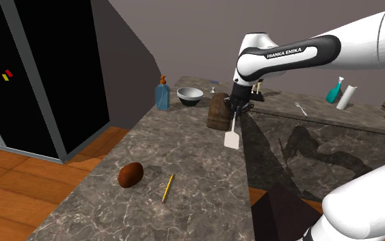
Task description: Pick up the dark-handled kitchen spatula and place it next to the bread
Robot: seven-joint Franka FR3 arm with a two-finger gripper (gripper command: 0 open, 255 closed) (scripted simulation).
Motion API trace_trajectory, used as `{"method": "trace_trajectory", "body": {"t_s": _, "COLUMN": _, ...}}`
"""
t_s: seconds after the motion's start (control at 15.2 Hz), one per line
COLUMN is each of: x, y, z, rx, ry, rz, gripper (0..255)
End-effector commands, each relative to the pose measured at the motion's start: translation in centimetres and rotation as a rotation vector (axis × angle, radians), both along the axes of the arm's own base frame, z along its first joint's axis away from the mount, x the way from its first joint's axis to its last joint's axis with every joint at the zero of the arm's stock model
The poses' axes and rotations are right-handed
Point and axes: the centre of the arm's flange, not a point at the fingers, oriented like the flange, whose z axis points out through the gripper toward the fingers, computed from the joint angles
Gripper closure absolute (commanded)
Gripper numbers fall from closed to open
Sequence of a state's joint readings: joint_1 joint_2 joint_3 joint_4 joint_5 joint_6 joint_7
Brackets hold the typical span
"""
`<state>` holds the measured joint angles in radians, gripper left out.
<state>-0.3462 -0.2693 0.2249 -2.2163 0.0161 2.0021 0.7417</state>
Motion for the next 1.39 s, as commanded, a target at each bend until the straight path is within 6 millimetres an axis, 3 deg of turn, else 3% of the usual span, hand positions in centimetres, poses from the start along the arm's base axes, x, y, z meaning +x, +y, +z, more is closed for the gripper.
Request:
{"method": "trace_trajectory", "body": {"t_s": 0.0, "x": -0.1, "y": 0.0, "z": -1.1, "rx": 0.000, "ry": 0.000, "rz": 0.000, "gripper": 255}}
{"method": "trace_trajectory", "body": {"t_s": 1.32, "x": -0.1, "y": 0.0, "z": -11.7, "rx": 0.000, "ry": 0.000, "rz": 0.000, "gripper": 255}}
